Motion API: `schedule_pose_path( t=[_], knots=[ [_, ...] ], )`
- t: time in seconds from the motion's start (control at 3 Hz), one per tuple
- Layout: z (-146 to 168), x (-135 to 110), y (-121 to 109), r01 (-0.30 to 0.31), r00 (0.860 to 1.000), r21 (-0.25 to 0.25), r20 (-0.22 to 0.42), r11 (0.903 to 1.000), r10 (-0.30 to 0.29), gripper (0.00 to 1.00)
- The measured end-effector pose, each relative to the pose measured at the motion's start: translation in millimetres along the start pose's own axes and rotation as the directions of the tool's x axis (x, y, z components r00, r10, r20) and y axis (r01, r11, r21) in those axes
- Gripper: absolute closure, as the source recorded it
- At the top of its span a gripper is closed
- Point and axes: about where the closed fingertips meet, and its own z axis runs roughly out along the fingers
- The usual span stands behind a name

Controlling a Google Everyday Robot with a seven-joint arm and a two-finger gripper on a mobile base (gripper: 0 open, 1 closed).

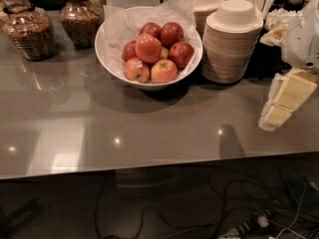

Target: Pick apple from white bowl

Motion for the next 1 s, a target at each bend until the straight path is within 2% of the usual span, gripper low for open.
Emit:
schedule_pose_path(
  t=[0.33, 0.67, 1.0],
  knots=[
    [19, -31, -29, 0.001, 0.988, 0.066, 0.157, 0.9978, -0.011, 0.0],
    [30, -70, -65, -0.018, 0.947, 0.111, 0.322, 0.9937, -0.019, 0.0],
    [38, -109, -95, -0.016, 0.898, 0.128, 0.437, 0.9916, -0.043, 0.0]
  ],
)
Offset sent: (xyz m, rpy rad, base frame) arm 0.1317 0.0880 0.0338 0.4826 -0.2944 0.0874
